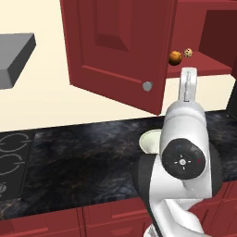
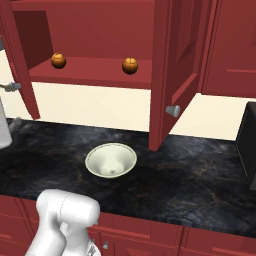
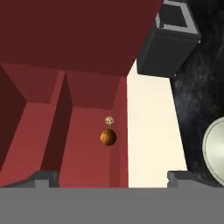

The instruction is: Open the cabinet. Pick the orange and orange from the cabinet and place them into the bowl. Then close the cabinet.

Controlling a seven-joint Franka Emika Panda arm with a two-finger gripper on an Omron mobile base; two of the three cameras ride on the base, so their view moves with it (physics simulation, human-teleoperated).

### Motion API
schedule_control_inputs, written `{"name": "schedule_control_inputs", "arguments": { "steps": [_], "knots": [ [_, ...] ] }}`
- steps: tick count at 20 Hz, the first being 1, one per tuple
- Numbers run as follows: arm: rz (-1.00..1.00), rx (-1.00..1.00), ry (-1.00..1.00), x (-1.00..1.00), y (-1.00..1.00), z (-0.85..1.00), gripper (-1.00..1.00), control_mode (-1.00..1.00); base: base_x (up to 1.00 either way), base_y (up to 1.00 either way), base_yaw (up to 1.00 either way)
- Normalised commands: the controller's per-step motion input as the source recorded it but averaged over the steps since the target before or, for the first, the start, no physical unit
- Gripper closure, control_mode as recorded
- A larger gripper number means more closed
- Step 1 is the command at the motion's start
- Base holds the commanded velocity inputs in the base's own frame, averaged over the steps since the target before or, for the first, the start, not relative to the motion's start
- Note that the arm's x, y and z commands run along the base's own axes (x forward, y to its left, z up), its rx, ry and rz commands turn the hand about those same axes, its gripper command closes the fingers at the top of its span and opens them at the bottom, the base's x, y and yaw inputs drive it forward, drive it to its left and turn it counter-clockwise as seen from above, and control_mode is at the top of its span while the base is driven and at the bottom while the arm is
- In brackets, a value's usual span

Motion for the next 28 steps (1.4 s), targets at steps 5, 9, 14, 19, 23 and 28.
{"name": "schedule_control_inputs", "arguments": {
  "steps": [5, 9, 14, 19, 23, 28],
  "knots": [
    [0.32, 0.13, 0.02, 0.13, -0.05, 0.0, -1.0, -1.0, 0.0, 0.0, 0.0],
    [0.28, 0.11, 0.1, 0.07, -0.06, 0.0, -1.0, -1.0, 0.0, 0.0, 0.0],
    [0.25, 0.09, 0.11, 0.32, -0.14, 0.0, -1.0, -1.0, 0.0, 0.0, 0.0],
    [0.22, 0.08, 0.03, 0.48, -0.14, 0.0, -1.0, -1.0, 0.0, 0.0, 0.0],
    [0.26, 0.02, 0.0, 0.42, -0.09, 0.0, -1.0, -1.0, 0.0, 0.0, 0.0],
    [0.28, 0.0, 0.0, 0.33, 0.0, 0.0, -1.0, -1.0, 0.0, 0.0, 0.0]
  ]
}}
